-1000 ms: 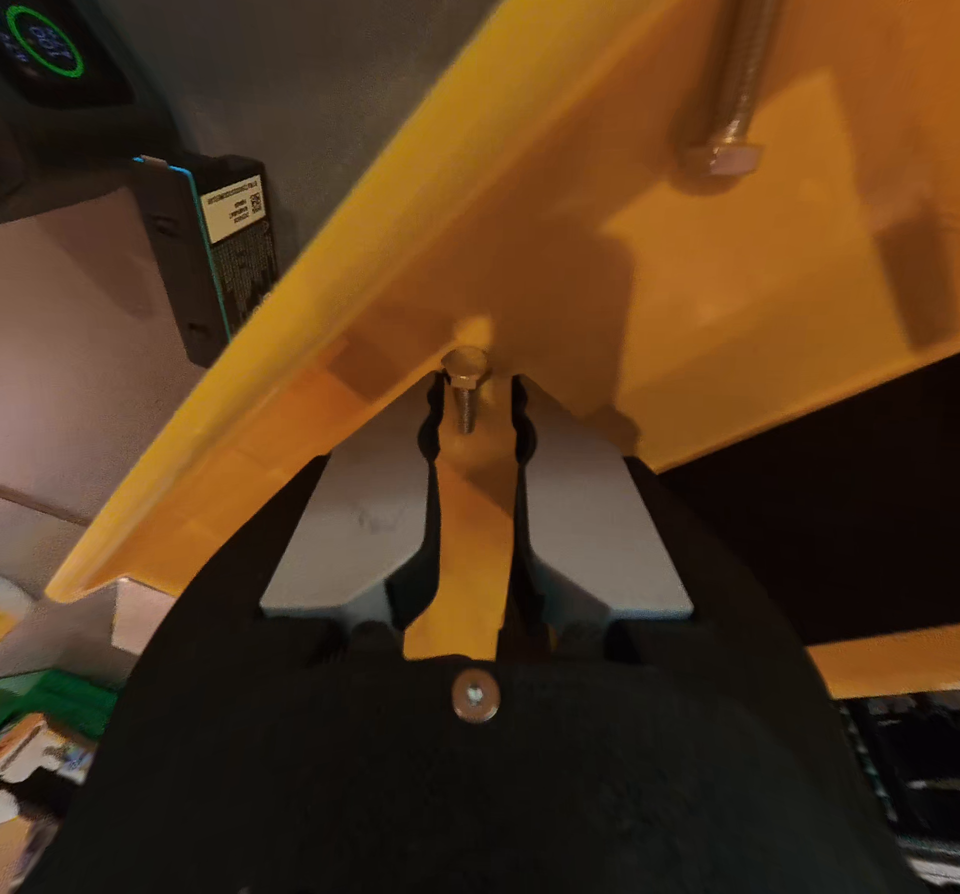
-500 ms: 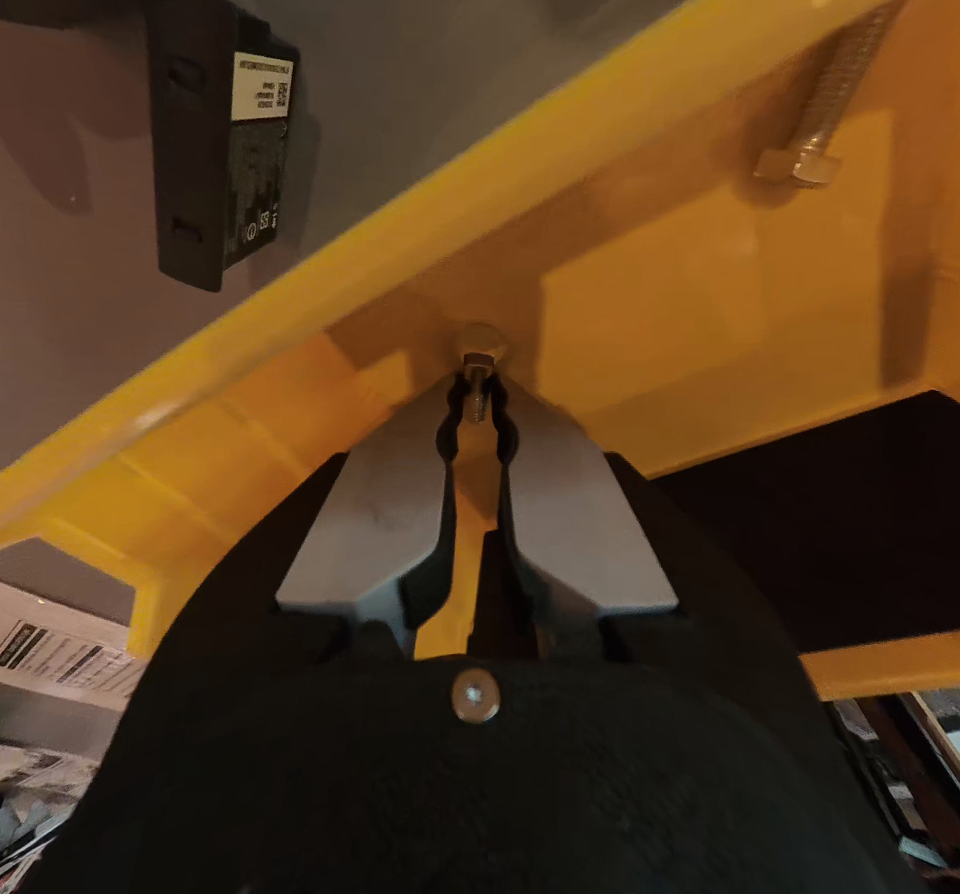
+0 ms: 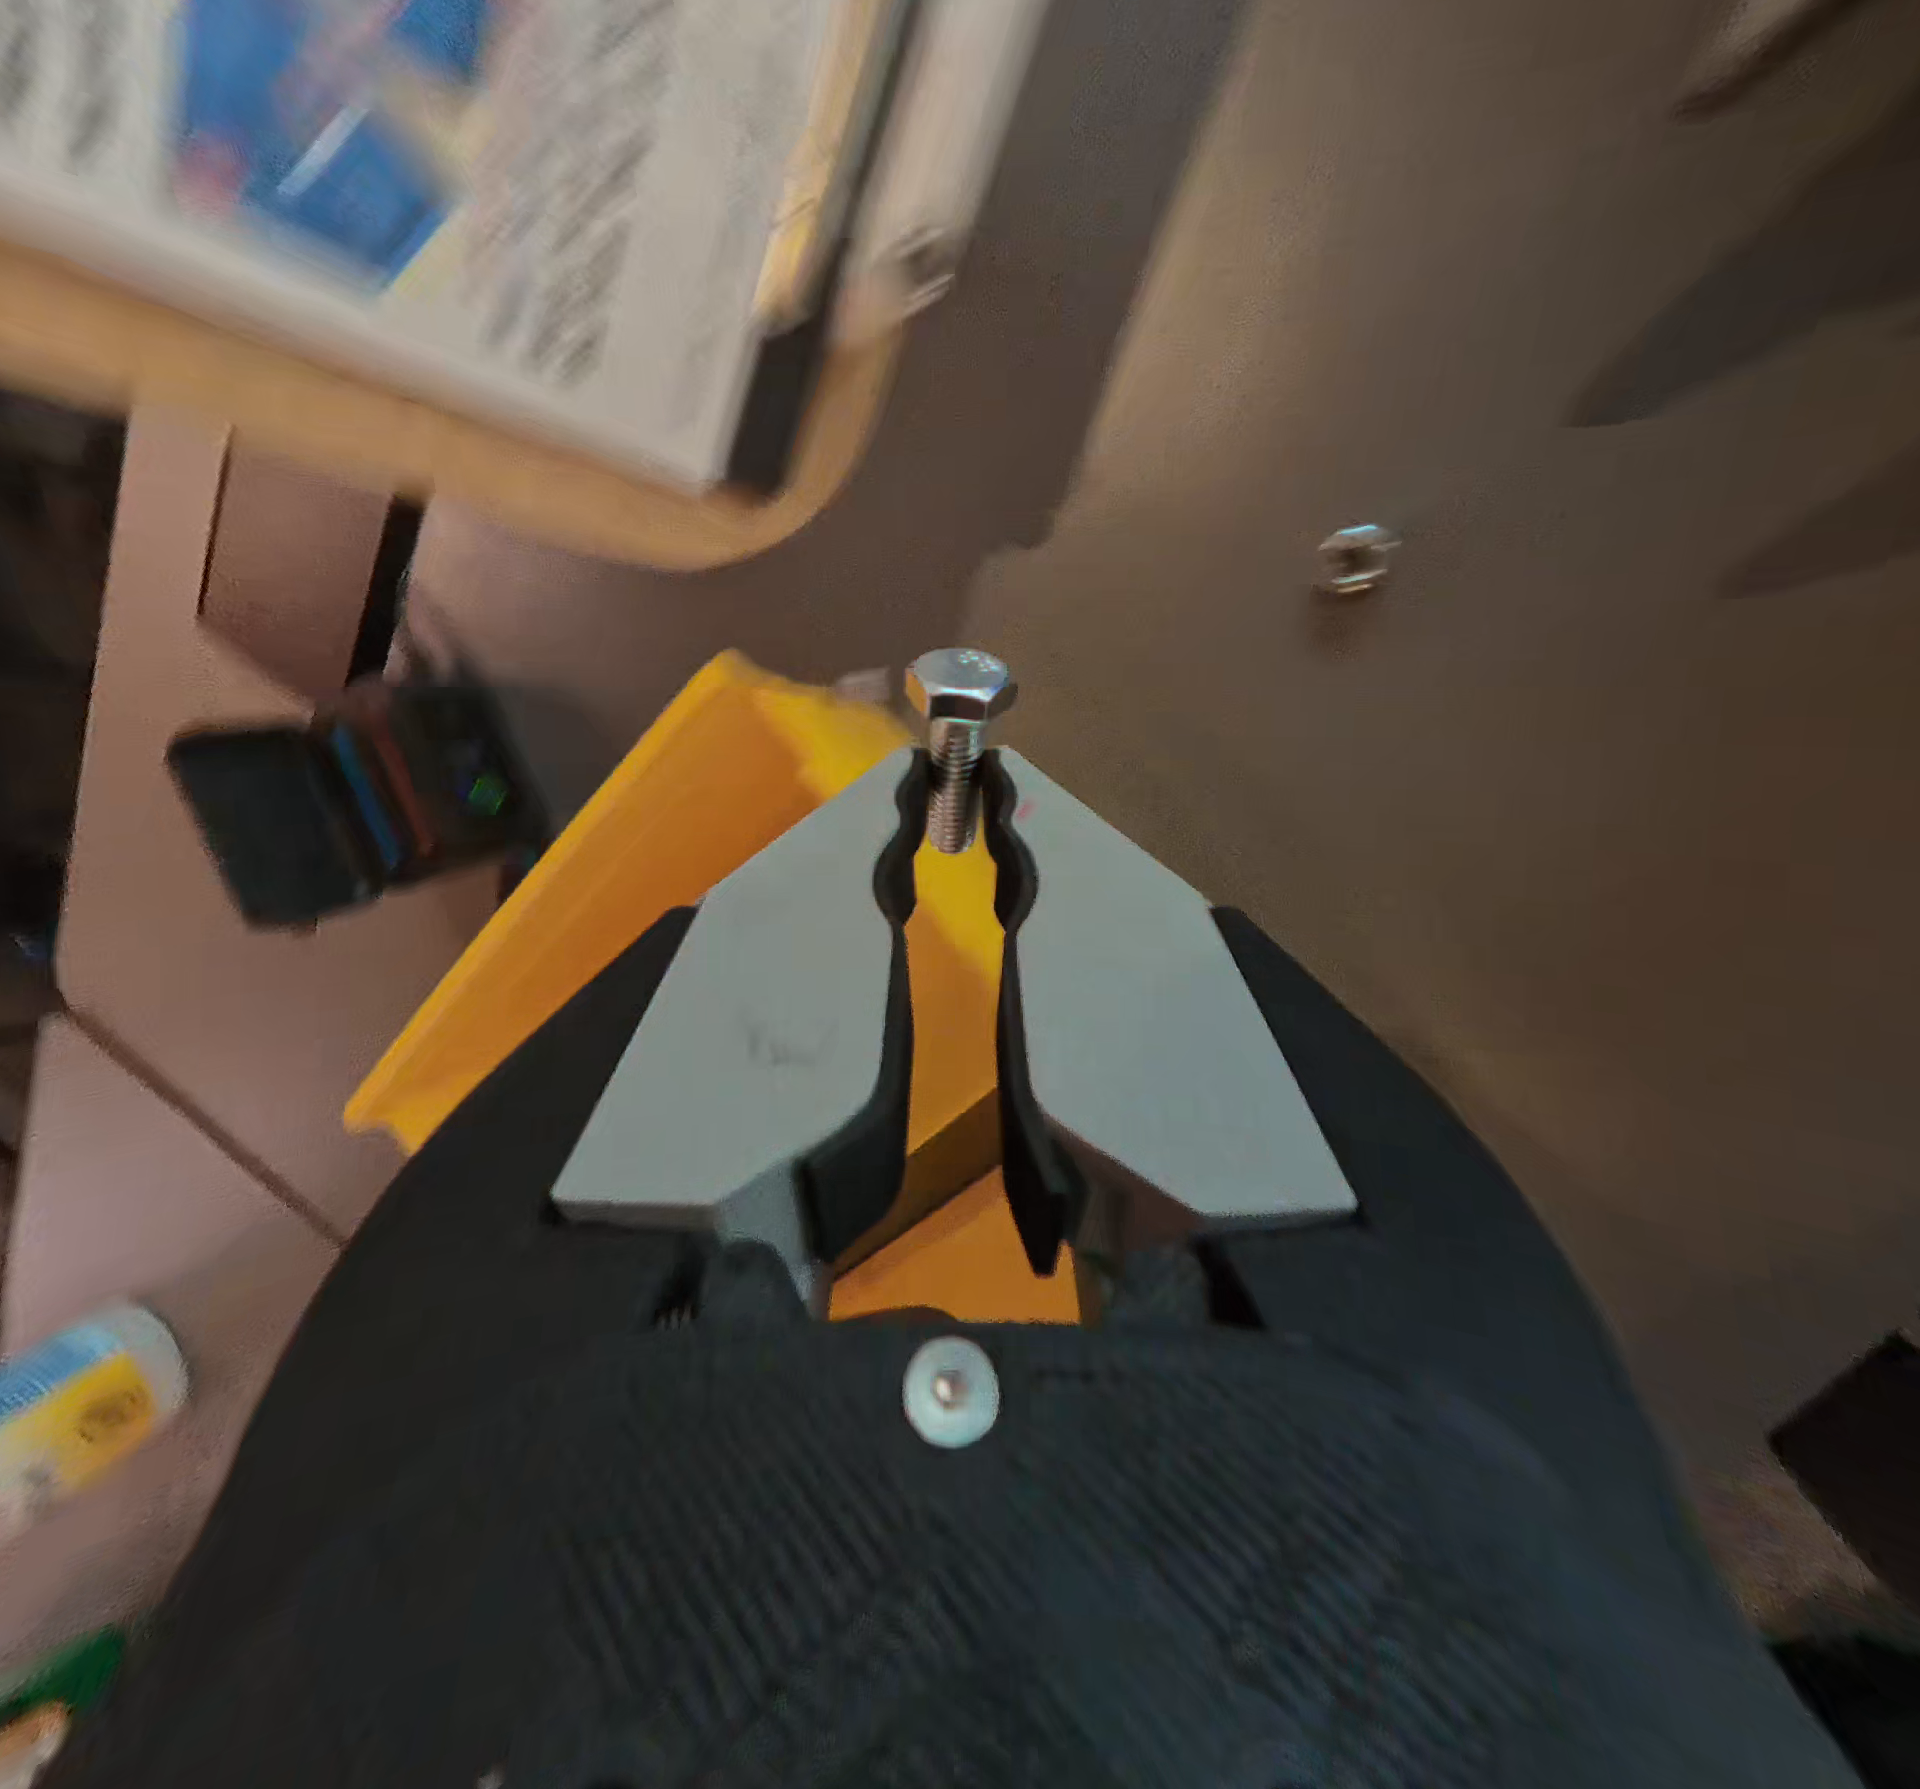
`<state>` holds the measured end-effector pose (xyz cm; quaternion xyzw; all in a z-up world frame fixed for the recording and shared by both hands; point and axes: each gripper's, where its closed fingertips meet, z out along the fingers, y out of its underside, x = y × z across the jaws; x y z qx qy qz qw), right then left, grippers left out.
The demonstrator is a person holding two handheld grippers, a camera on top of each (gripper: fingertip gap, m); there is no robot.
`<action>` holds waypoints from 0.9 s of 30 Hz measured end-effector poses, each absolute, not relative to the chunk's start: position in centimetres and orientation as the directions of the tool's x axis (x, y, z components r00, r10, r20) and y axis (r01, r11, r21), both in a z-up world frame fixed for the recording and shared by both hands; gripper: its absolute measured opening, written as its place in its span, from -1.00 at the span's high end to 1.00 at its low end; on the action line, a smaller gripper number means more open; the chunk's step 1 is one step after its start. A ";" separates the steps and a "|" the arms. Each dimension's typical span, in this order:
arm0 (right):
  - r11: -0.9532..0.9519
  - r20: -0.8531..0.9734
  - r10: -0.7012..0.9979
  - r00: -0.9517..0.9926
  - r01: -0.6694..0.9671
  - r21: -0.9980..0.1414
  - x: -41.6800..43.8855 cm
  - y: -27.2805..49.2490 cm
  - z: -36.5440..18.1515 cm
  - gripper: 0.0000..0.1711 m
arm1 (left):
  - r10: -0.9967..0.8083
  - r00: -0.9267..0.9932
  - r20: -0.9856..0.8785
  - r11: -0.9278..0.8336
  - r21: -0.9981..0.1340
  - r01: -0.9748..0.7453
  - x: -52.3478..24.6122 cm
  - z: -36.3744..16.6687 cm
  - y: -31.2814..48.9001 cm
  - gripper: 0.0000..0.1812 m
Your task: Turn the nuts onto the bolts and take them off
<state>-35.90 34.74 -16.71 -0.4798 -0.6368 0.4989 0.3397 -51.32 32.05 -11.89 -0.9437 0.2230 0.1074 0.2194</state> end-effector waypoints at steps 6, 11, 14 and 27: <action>0.043 0.046 0.930 -0.364 -0.018 -0.999 -33.0 35.3 -10.5 0.39 | -0.496 0.842 -0.212 -0.797 -0.274 -0.538 -39.8 -18.8 33.0 0.92; -0.019 -0.023 0.980 -0.197 0.024 -1.000 -33.6 39.6 -11.1 0.40 | -0.512 0.853 -0.101 -0.803 -0.296 -0.517 -35.0 -24.8 35.1 0.93; -0.040 -0.049 0.992 -0.120 0.071 -0.997 -34.0 41.2 -12.3 0.41 | -0.479 0.877 -0.040 -0.810 -0.366 -0.459 -33.8 -24.6 36.3 0.92; -0.023 -0.042 0.994 -0.102 0.189 -0.982 -35.1 41.6 -14.9 0.39 | -0.409 0.911 0.042 -0.592 -0.772 -0.230 -35.8 -19.8 38.5 0.37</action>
